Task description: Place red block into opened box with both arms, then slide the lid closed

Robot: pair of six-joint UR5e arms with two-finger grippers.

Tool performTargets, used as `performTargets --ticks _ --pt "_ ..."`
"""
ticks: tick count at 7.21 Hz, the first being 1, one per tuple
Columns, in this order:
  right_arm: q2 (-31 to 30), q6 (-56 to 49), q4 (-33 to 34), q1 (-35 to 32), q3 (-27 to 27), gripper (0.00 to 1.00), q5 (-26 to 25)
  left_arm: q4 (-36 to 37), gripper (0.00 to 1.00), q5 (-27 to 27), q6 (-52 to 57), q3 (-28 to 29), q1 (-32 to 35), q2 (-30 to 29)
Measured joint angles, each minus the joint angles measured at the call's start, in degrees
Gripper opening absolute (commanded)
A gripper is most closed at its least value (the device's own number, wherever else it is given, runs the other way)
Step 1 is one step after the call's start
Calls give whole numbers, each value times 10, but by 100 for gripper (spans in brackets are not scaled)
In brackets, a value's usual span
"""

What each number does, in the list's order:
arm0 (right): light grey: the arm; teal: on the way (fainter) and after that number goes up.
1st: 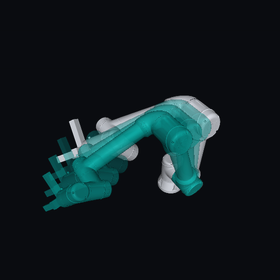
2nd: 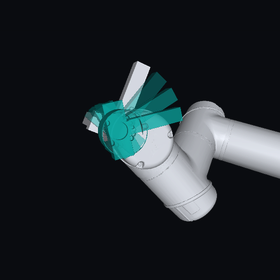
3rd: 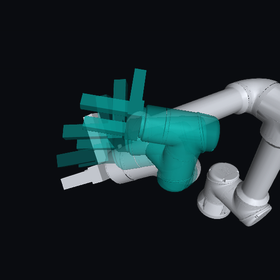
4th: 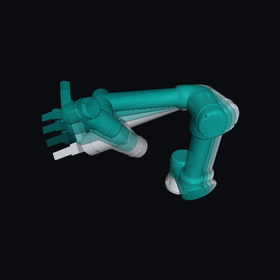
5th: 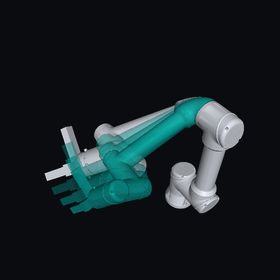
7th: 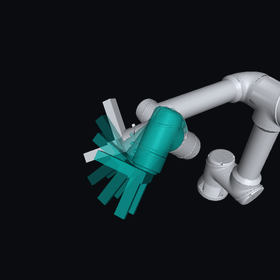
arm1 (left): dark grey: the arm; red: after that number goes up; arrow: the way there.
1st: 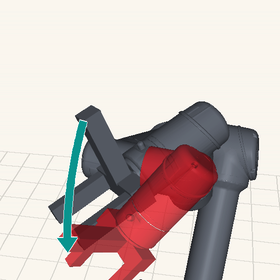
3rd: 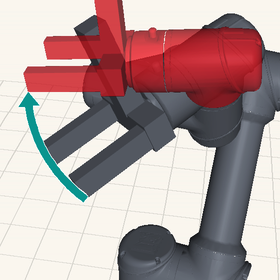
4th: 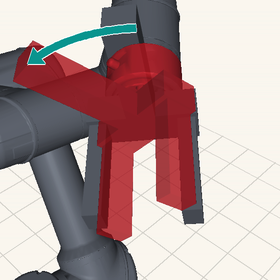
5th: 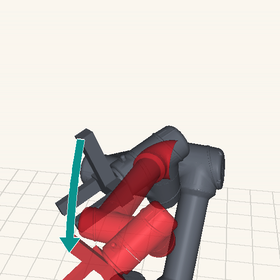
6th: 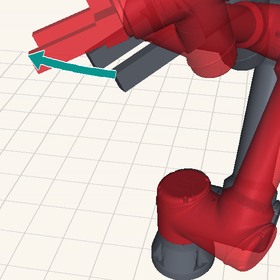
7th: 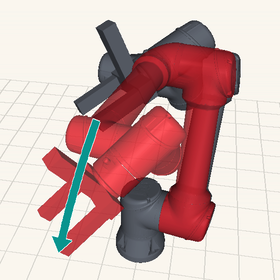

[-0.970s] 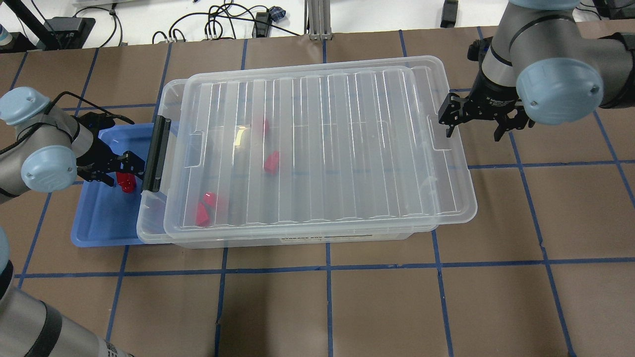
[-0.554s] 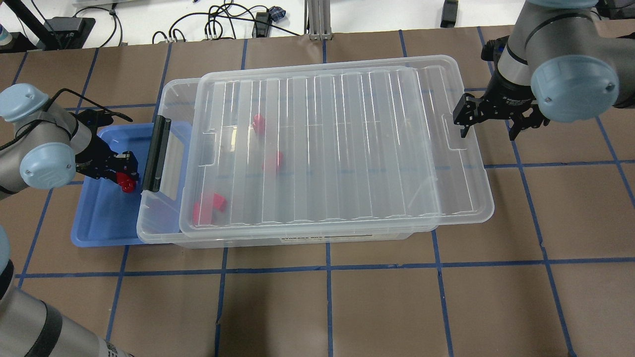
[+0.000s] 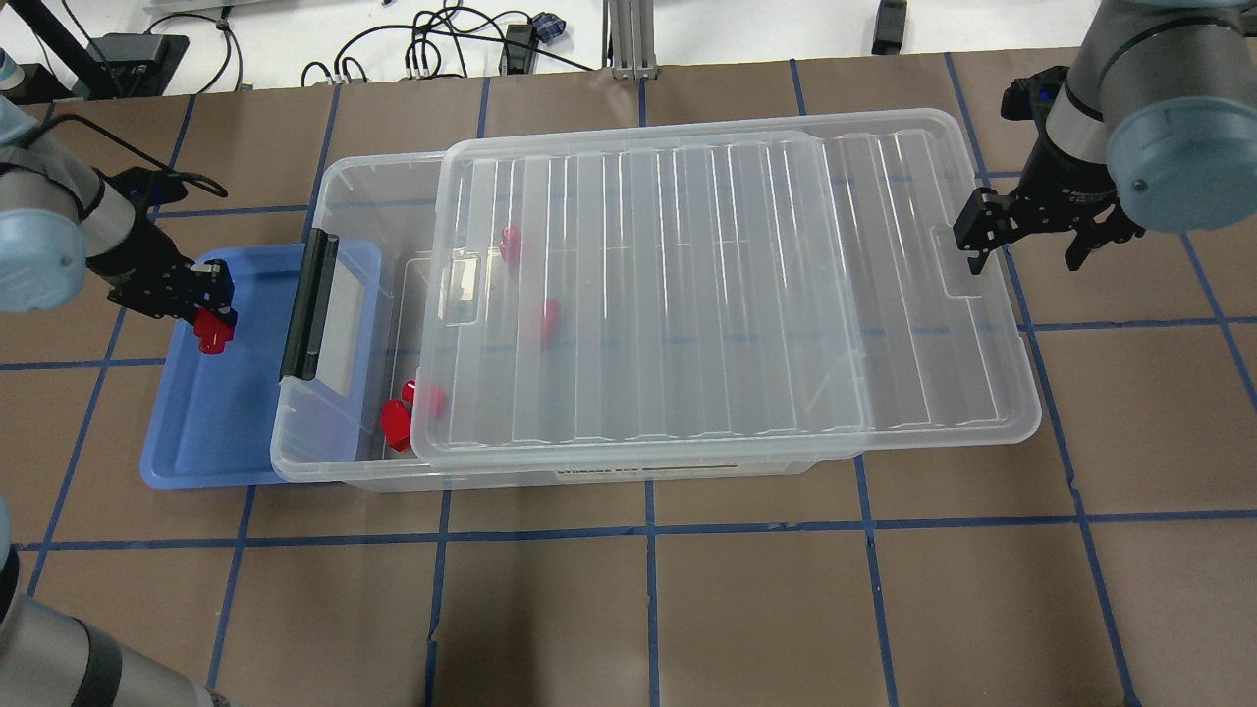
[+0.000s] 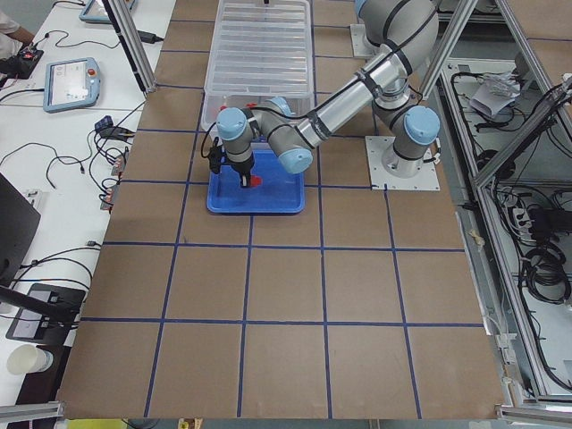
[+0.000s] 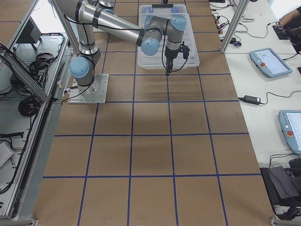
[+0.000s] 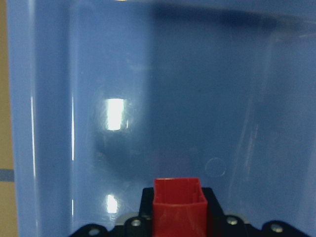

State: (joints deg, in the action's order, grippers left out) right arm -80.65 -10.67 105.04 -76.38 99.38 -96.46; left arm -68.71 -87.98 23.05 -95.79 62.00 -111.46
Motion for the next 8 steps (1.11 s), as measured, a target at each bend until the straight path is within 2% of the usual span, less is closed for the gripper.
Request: performTargets --ticks 2,3,6,8 --pt "0 -46 1 26 0 100 -6 -127 1 -1 -4 103 36 18" --pt "0 -62 1 37 -1 100 -7 -159 1 0 -12 132 72 30" --pt "0 -86 2 53 0 100 -8 -179 1 10 -127 138 187 51" --pt "0 -94 2 61 0 100 -8 -166 1 10 -175 118 243 54"
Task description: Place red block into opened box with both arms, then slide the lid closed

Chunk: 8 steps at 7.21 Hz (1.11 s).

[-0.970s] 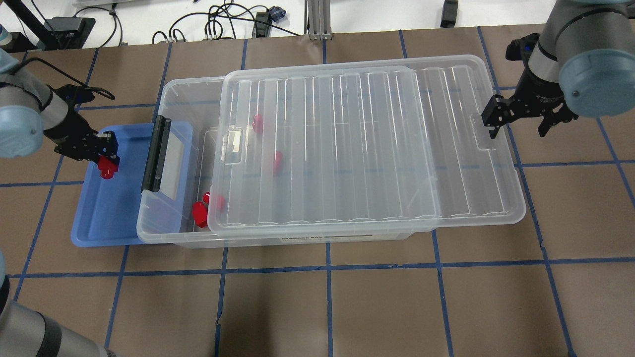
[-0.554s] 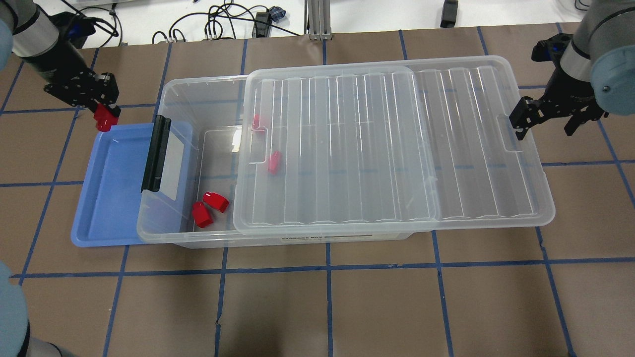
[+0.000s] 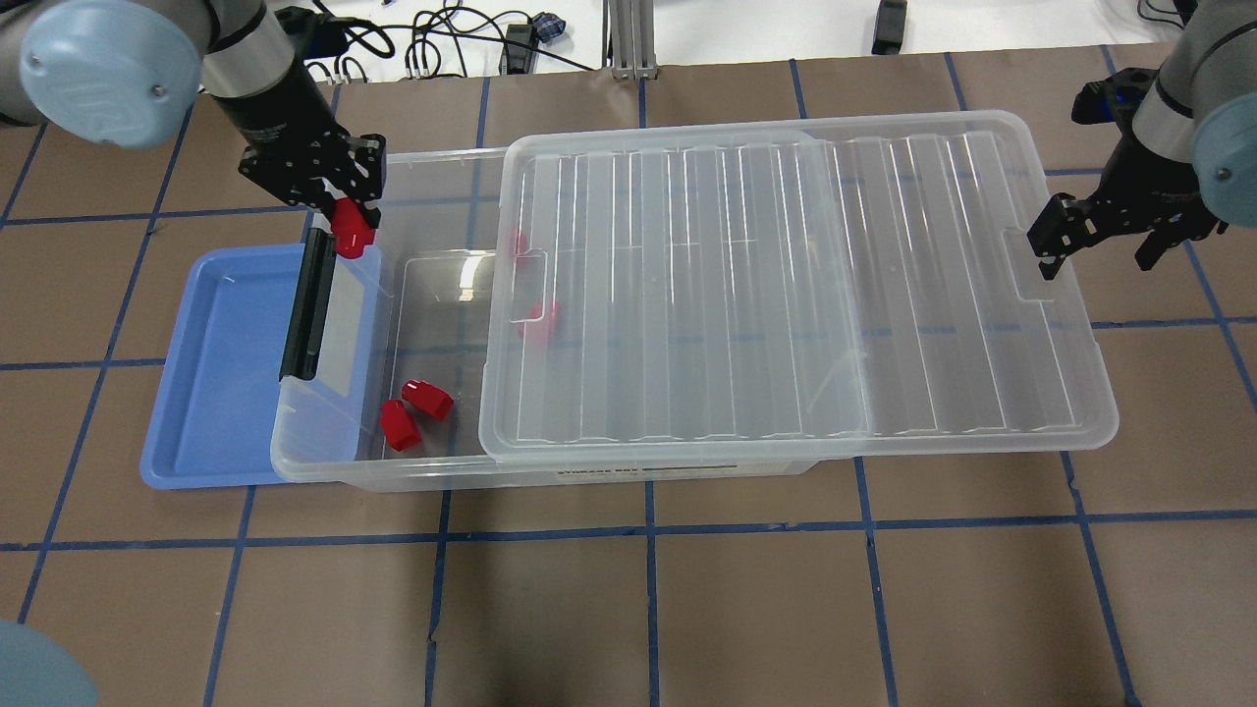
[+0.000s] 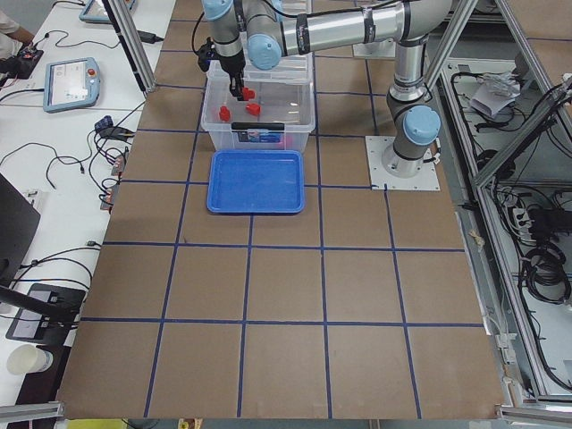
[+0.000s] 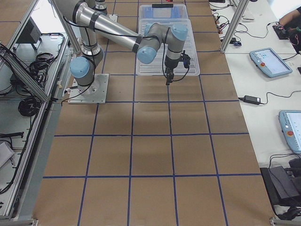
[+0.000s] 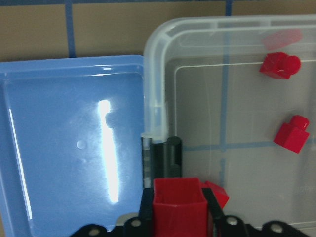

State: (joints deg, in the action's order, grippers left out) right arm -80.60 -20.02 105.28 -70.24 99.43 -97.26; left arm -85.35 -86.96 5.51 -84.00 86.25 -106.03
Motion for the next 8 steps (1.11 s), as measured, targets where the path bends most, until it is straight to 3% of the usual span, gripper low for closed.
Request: performTargets --ticks 2,6,8 --pt "0 -8 0 5 1 100 0 49 1 0 -16 -45 24 -4" --pt "-15 -8 -12 5 -9 100 3 220 3 1 -17 -158 27 -17" --pt "-41 -3 -42 4 -21 100 6 277 12 2 -19 -194 23 -22"
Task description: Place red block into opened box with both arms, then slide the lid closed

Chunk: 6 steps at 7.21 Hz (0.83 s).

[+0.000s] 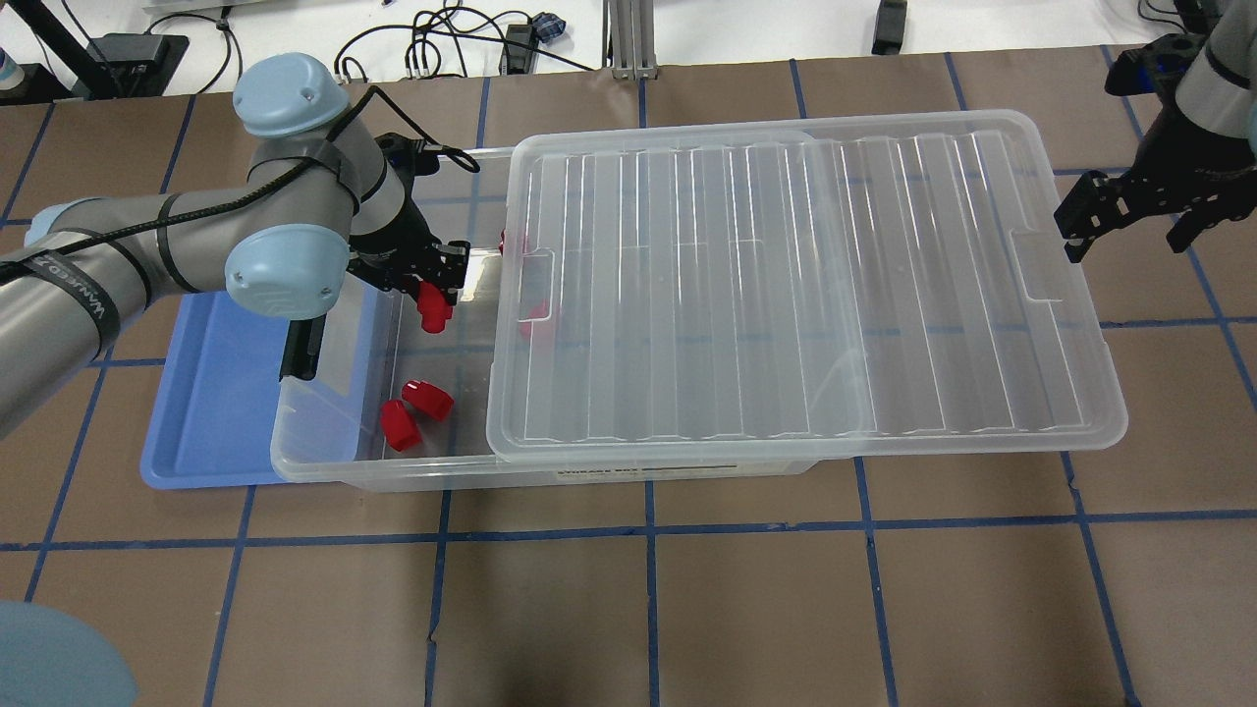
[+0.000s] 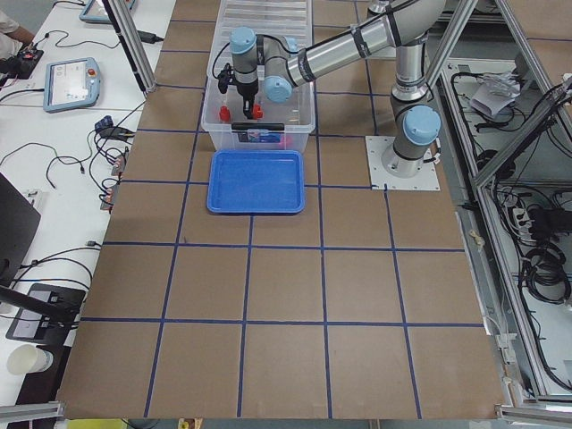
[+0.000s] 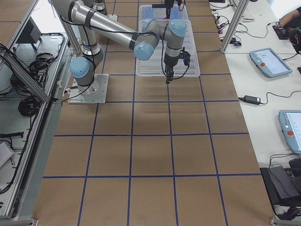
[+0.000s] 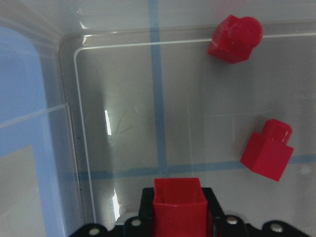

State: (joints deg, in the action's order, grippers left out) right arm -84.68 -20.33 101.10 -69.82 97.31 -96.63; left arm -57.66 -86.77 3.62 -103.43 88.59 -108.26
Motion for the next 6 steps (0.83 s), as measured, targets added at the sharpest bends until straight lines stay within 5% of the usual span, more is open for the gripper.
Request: performTargets --ticks 2,3,5,6 --pt "-31 12 -32 -2 -8 100 2 22 14 -2 -7 -24 -1 -6" --pt "-46 29 -47 -3 -7 100 3 25 52 -5 -15 -36 -1 -8" --pt "-55 39 -56 -4 -4 100 2 35 89 -10 -18 -56 -4 -11" --pt "-58 40 -58 -4 -4 100 -1 48 100 -23 -19 -61 -4 -12"
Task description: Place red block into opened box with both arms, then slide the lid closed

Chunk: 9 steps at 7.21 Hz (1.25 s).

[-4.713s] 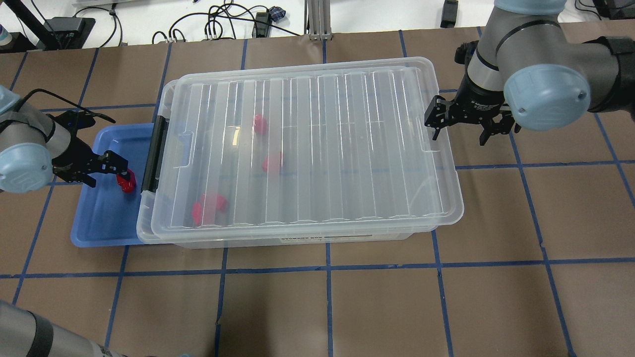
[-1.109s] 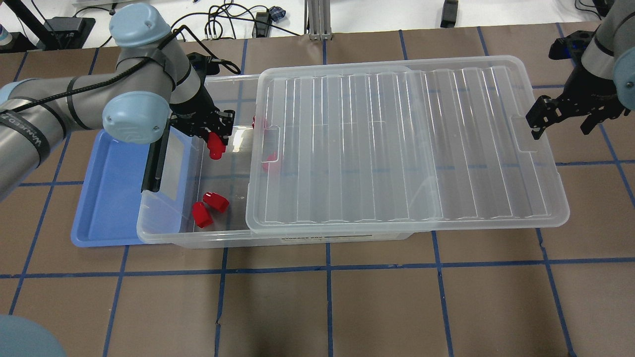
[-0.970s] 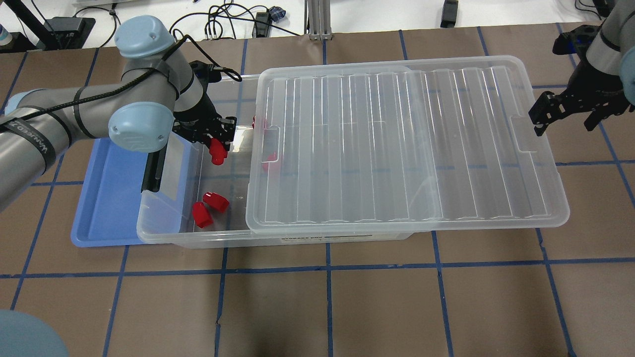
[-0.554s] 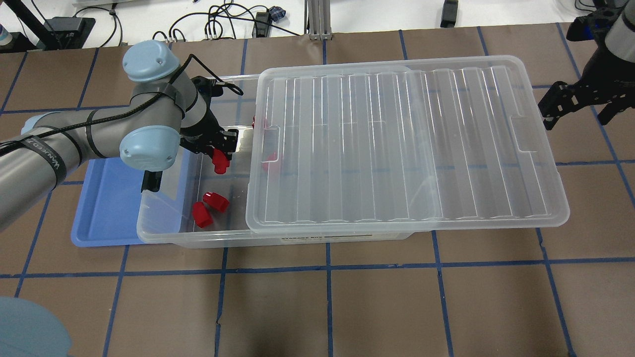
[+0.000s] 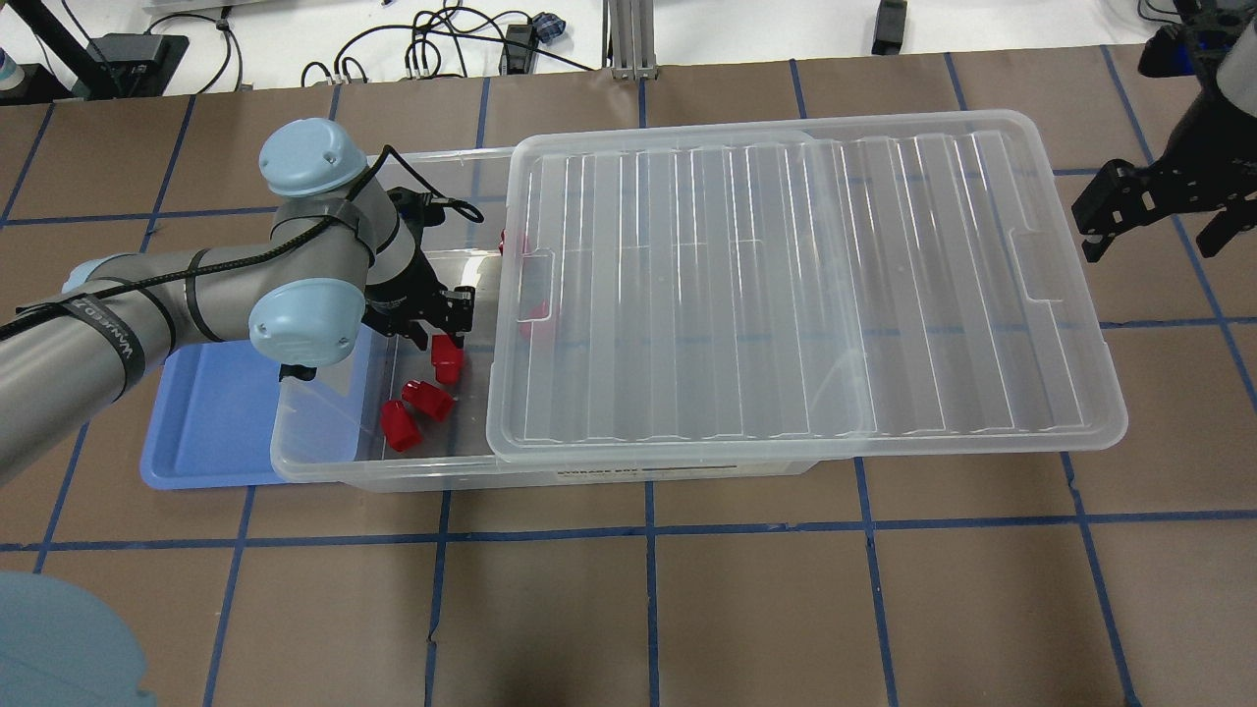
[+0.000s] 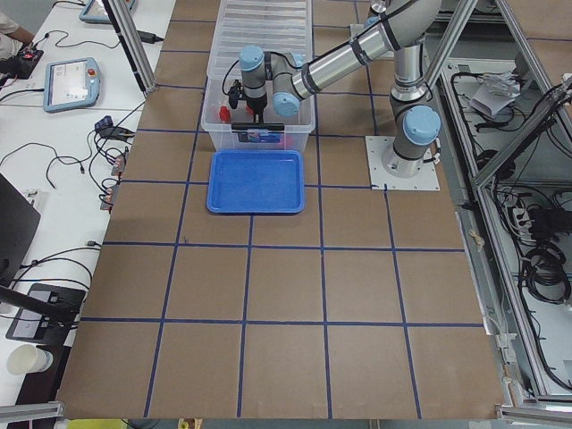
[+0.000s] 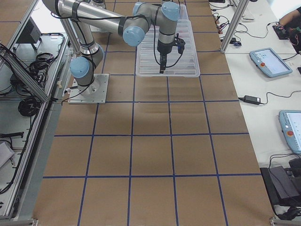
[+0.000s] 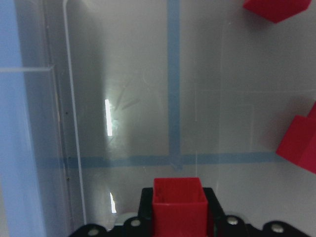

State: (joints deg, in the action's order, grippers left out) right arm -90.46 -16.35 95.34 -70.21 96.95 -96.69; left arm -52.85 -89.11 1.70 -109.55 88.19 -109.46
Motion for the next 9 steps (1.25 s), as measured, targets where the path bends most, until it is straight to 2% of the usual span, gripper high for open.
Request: performTargets --ticks 2,3,5,9 --pt "-3 -2 0 1 -1 100 0 9 100 -16 -4 13 1 7" --pt "-3 -3 0 1 -2 100 0 -10 100 -18 -6 32 5 16" --pt "-3 -3 0 1 -1 100 -1 -90 100 -13 -9 84 10 41" --pt "11 -6 9 5 12 100 -5 -309 100 -4 -15 214 12 112"
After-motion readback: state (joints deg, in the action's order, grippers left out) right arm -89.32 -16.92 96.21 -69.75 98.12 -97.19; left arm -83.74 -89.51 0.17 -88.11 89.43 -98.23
